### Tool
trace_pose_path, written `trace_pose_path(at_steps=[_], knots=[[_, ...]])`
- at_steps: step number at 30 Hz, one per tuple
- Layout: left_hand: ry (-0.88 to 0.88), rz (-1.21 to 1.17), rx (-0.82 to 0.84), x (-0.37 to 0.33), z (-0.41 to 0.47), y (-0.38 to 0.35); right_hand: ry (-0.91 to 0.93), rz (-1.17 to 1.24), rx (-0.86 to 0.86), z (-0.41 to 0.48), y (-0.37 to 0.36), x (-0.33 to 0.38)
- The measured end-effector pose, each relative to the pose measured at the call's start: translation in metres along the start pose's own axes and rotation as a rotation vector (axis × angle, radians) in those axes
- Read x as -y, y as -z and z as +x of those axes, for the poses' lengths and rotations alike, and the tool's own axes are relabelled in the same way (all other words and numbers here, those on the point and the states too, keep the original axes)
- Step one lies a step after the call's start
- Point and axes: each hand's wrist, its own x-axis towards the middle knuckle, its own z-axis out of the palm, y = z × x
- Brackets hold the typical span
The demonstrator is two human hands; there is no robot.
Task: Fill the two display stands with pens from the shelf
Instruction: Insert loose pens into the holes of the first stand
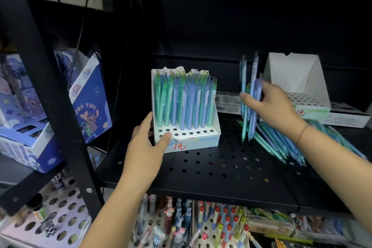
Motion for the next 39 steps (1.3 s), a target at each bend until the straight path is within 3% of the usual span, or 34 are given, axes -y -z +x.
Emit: trace_pose_path(at_steps=[11, 18, 23, 26, 28, 30, 33, 39], knots=[[0.005, -0.006, 0.006, -0.001, -0.001, 0.0, -0.169, 0.068, 0.187, -0.02, -0.006, -0.023], [0.006, 0.074, -0.052, -0.009, -0.006, -0.002, -0.165, 0.117, 0.182, -0.022, 0.001, -0.011], [-0.291, 0.065, -0.193, -0.029, -0.027, -0.007, -0.158, 0.366, 0.214, -0.029, 0.008, 0.026], [-0.271, -0.062, 0.071, -0.046, -0.037, -0.011, -0.091, 0.501, 0.35, -0.036, 0.0, 0.054], [-0.116, -0.219, 0.37, -0.054, -0.04, -0.015, -0.025, 0.525, 0.41, -0.039, -0.01, 0.07], [0.029, -0.404, 0.556, -0.058, -0.041, -0.018, 0.032, 0.52, 0.442, -0.04, -0.022, 0.081], [0.079, -0.47, 0.562, -0.054, -0.038, -0.013, 0.05, 0.523, 0.46, -0.038, -0.039, 0.09], [-0.045, -0.419, 0.402, -0.045, -0.035, -0.004, 0.064, 0.47, 0.469, -0.029, -0.055, 0.1]])
